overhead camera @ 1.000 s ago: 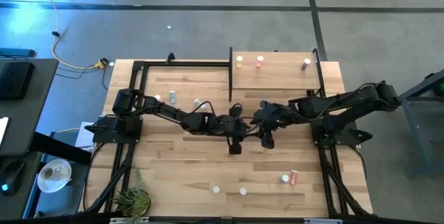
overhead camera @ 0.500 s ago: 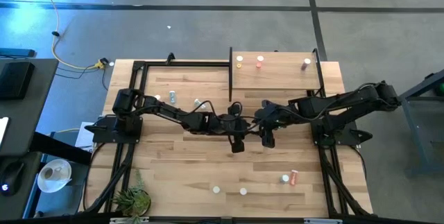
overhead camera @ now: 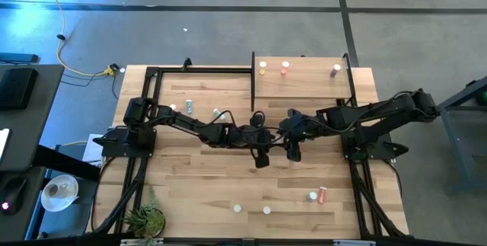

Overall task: Pick and place medicine bottles onto shelf by color
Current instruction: Put the center green pill bottle on the shelf

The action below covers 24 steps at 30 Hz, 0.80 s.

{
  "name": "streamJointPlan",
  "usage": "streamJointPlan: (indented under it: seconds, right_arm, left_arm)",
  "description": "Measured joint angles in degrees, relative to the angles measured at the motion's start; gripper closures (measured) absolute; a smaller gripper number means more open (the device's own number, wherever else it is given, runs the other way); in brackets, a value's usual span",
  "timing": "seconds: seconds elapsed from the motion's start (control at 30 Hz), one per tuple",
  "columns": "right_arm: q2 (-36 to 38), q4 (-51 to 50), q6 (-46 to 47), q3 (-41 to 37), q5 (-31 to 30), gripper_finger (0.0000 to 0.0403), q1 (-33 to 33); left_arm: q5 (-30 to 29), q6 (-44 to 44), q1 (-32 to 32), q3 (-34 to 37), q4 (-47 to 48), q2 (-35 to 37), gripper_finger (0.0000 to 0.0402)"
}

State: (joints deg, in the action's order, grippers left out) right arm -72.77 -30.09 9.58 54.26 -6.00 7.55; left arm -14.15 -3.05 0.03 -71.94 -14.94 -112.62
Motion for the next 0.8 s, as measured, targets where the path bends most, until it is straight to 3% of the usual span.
streamJointPlan:
  seconds: [0.13, 0.5, 0.8]
  right_arm:
    - [0.0, -0.61, 0.87, 0.0, -0.02, 0.0195, 0.0]
    - [0.0, -0.59, 0.87, 0.0, -0.01, 0.0298, 0.0]
    - [0.02, -0.58, 0.87, 0.0, 0.0, 0.03, 0.0]
  left_arm:
    - [0.0, -1.05, 0.0, 0.02, 0.01, 0.0, 0.0307]
    - [0.02, -1.31, 0.0, 0.02, 0.02, 0.0, 0.0307]
    - [0.01, -1.29, 0.0, 0.04, 0.04, 0.0, 0.0307]
